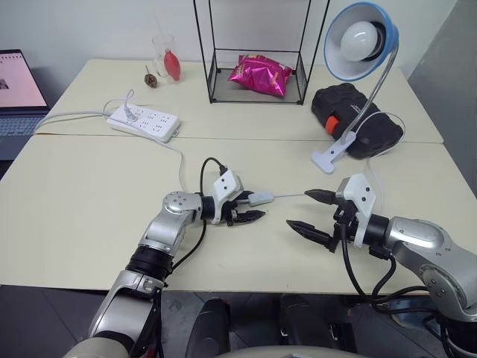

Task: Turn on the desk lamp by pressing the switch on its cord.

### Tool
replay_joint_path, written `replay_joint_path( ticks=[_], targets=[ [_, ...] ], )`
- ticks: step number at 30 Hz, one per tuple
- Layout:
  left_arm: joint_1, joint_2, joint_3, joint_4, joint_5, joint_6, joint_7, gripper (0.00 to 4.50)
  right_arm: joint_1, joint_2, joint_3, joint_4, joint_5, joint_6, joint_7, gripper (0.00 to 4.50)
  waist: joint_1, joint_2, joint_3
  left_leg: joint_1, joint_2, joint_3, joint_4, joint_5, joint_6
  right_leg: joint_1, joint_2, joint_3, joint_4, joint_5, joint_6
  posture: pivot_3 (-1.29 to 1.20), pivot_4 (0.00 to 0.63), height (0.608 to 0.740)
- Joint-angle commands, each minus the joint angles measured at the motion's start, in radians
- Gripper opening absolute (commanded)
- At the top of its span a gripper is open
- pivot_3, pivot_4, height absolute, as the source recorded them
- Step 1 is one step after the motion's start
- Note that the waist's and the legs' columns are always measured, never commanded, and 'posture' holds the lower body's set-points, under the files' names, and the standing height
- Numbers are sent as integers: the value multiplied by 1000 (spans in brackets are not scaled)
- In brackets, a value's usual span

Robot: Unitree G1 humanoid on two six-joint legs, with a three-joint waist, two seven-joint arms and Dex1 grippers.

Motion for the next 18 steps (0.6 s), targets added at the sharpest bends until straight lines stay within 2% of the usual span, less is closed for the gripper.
replay_joint_path(
  ticks=[1, 5, 9, 13, 15, 18],
  targets=[
    [-10, 18, 9, 17, 20, -14, 21, 2925, -13, -9, -10, -26, 9, -17, 6, 4500, 0, 0, 0, 0, 0, 0, 0, 0, 0, 0, 0, 0, 0, 0, 0, 0, 150, 740],
    [-18, 20, 19, 31, 20, -18, 24, 2925, -14, -14, -7, -24, 4, -21, 12, 4500, 0, 0, 0, 0, 0, 0, 0, 0, 0, 0, 0, 0, 0, 0, 0, 0, 150, 740],
    [-27, 19, 29, 44, 11, -16, 29, 2346, -11, -17, -4, -20, -1, -26, 16, 4500, -1, 0, 0, 0, 0, 0, 0, 0, 0, 0, 0, 0, 0, 0, 0, 0, 150, 740],
    [-33, 16, 32, 48, 0, -9, 30, 1409, -5, -20, 0, -20, -7, -33, 19, 4500, -1, 0, 0, 0, 0, 0, 0, 0, 0, 0, 1, 0, 0, 0, 0, 0, 150, 740],
    [-34, 14, 30, 47, 0, -8, 29, 1139, -3, -21, 1, -20, -8, -35, 19, 4500, -1, 0, 0, 0, 0, 0, 0, 0, 0, 0, 1, 0, 0, 0, 0, 0, 150, 740],
    [-32, 12, 29, 43, 0, -8, 28, 1109, 0, -22, 4, -21, -10, -39, 18, 4500, -1, 0, 0, -1, 0, 0, -1, 0, 0, 0, 1, 0, -1, 0, 0, 0, 150, 740]
  ],
)
